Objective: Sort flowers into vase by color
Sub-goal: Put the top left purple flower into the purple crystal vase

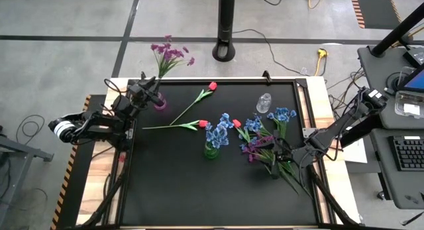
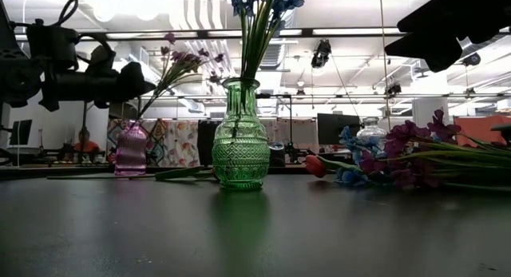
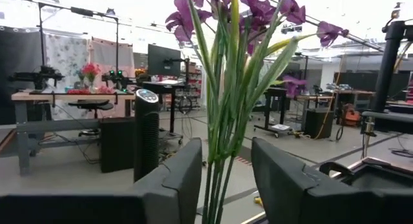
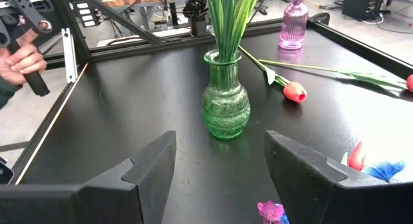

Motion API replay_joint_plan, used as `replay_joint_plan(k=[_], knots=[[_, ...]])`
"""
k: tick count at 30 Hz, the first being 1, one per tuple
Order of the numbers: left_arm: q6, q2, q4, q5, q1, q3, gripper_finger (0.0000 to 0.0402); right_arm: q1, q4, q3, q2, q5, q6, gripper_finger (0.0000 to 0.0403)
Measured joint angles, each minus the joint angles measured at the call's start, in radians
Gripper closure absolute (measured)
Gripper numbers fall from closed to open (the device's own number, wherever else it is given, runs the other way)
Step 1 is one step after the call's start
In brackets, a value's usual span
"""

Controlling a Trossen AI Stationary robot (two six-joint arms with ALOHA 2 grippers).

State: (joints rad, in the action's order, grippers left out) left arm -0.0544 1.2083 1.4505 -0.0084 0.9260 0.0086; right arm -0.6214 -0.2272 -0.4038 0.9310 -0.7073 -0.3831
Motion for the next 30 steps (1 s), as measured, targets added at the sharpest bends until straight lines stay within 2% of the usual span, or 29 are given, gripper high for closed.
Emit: replay_joint_plan(k=[4, 8, 15, 18, 25, 30], knots=[[-0.008, 0.000, -0.008, 0.003, -0.001, 0.000, 0.0248, 0.000, 0.000, 0.000, 0.000, 0.000, -0.002, 0.0177], [0.000, 0.000, -0.012, 0.057, -0.002, 0.000, 0.0213, 0.000, 0.000, 0.000, 0.000, 0.000, -0.011, 0.0177], [0.047, 0.001, -0.021, 0.047, -0.003, 0.016, 0.0164, 0.000, 0.000, 0.000, 0.000, 0.000, -0.018, 0.0177], [0.069, 0.000, -0.050, 0.047, -0.003, 0.049, 0.0157, 0.000, 0.000, 0.000, 0.000, 0.000, -0.018, 0.0177], [0.099, 0.001, -0.267, 0.047, -0.002, 0.149, 0.0157, 0.000, 0.002, 0.000, 0.000, 0.000, -0.017, 0.0177], [0.101, 0.001, -0.266, 0.045, -0.002, 0.161, 0.0162, 0.000, 0.005, 0.000, 0.000, 0.000, -0.016, 0.0177]])
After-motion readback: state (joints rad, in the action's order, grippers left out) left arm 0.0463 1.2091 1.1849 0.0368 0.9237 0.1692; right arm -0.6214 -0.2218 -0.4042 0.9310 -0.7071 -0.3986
